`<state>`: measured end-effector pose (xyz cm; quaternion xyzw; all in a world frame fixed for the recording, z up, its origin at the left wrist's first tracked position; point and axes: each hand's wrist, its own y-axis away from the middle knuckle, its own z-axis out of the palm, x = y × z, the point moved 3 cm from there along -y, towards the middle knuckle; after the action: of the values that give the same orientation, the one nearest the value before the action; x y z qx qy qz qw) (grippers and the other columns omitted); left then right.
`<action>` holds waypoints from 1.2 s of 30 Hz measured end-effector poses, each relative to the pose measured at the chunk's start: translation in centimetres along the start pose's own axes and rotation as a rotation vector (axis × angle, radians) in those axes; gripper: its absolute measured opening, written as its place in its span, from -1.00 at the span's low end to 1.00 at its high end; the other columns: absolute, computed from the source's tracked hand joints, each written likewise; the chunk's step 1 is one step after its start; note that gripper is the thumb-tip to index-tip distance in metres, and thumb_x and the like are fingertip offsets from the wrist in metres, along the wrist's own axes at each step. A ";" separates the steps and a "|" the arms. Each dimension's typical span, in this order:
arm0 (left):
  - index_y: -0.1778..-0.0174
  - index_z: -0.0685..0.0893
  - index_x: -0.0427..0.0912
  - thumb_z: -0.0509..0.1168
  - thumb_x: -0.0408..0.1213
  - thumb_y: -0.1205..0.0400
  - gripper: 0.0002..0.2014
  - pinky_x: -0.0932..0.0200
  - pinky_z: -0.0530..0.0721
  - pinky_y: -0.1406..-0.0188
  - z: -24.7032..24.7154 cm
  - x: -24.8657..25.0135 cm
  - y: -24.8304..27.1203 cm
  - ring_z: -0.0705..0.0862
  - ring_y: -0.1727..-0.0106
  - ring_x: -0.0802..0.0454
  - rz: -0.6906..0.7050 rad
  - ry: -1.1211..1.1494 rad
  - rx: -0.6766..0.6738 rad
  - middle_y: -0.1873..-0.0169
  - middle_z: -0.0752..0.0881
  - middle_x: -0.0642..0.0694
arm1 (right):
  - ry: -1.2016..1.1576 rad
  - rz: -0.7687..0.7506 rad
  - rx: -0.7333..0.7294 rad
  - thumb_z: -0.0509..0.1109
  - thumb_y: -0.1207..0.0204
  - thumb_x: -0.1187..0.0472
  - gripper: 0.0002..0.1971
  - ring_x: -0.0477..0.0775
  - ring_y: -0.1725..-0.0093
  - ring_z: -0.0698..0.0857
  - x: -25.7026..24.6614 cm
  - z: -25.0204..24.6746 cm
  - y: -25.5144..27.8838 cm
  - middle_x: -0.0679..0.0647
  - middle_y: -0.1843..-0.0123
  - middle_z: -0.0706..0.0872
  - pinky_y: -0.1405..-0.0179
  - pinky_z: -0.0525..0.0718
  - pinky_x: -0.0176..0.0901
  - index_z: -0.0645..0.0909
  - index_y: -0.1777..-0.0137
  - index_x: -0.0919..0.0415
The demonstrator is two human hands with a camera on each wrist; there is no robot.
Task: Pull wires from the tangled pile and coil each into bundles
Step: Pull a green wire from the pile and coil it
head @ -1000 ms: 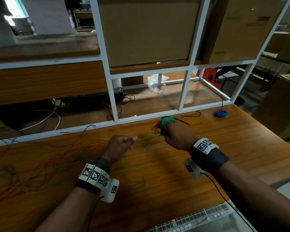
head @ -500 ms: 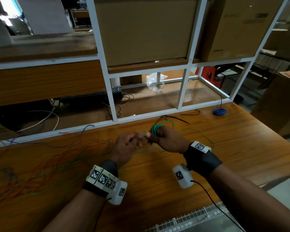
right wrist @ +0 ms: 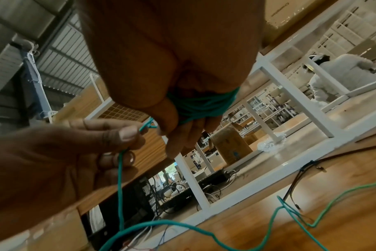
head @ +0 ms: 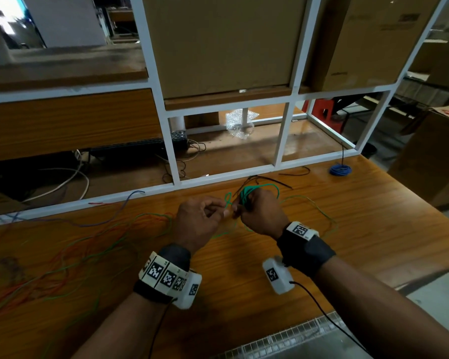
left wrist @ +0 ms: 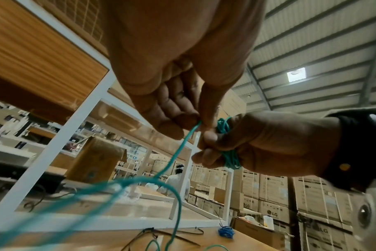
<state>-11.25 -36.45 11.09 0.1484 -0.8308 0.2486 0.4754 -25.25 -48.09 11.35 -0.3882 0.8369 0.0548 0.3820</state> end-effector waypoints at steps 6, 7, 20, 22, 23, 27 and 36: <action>0.08 0.77 -0.20 0.33 -0.41 -0.70 -0.88 0.23 0.62 0.50 1.1 1.1 0.1 0.62 0.38 0.03 -0.327 0.347 -0.160 0.32 0.75 -0.07 | 0.230 -0.042 0.180 0.47 -0.45 0.22 -0.83 0.22 0.33 0.76 0.5 0.3 -0.8 0.13 0.36 0.79 0.40 0.65 -0.02 0.75 0.35 0.23; 0.06 0.75 -0.24 0.29 -0.42 -0.72 -0.87 0.25 0.51 0.57 1.1 1.0 0.1 0.55 0.43 0.07 -0.422 0.455 -0.219 0.34 0.71 -0.07 | 0.215 -0.044 0.214 0.43 -0.44 0.23 -0.85 0.22 0.27 0.79 0.6 -0.2 -0.9 0.12 0.31 0.81 0.34 0.68 -0.02 0.78 0.30 0.21; 0.23 0.80 0.02 0.52 -0.10 -0.56 -0.91 0.40 0.52 0.24 -4.6 1.6 -3.7 0.66 0.17 0.35 0.020 -0.222 -0.132 0.23 0.76 0.17 | 0.162 0.108 -0.722 0.33 -0.71 -0.22 -0.52 0.11 0.07 0.80 2.9 0.0 1.8 0.09 0.18 0.84 -0.16 0.73 0.13 0.79 0.18 0.15; 0.21 0.82 -0.02 0.53 -0.09 -0.55 -0.90 0.45 0.52 0.24 -4.9 1.4 -4.9 0.68 0.18 0.39 0.055 -0.203 -0.122 0.23 0.78 0.15 | -0.061 0.074 -0.851 0.31 -0.75 -0.08 -0.62 0.10 -0.13 0.79 2.6 0.4 2.7 0.05 0.03 0.87 -0.40 0.63 0.17 0.84 0.13 0.10; 0.21 0.82 -0.02 0.53 -0.10 -0.55 -0.90 0.45 0.53 0.24 -5.1 1.4 -5.5 0.67 0.20 0.42 0.071 -0.194 -0.115 0.24 0.78 0.15 | -0.200 0.059 -0.887 0.28 -0.79 -0.01 -0.61 0.06 -0.20 0.77 2.0 0.4 3.1 -0.03 -0.02 0.86 -0.47 0.58 0.13 0.84 0.10 0.15; 0.16 0.83 -0.11 0.54 -0.19 -0.55 -0.92 0.39 0.64 0.21 -6.4 1.9 -7.9 0.71 0.23 0.37 0.109 -0.081 -0.039 0.25 0.80 0.07 | -0.715 0.097 -0.813 0.23 -0.77 0.19 -0.66 0.18 -0.26 0.72 0.2 -0.3 3.2 0.06 0.03 0.84 -0.50 0.52 0.10 0.62 -0.22 0.52; 0.11 0.86 -0.17 0.56 -0.27 -0.52 -0.91 0.32 0.71 0.12 -6.5 5.0 -10.4 0.77 0.11 0.20 0.239 -0.041 -0.086 0.18 0.84 0.01 | -0.898 0.085 -0.794 0.22 -0.76 0.24 -0.82 0.34 -0.35 0.70 -1.9 -1.0 4.0 0.23 -0.01 0.86 -0.56 0.47 0.26 0.63 -0.12 0.30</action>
<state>-4.07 -41.57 20.97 0.0330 -0.8620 0.2644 0.4312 -27.84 -44.52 12.51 -0.4060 0.5240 0.5371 0.5216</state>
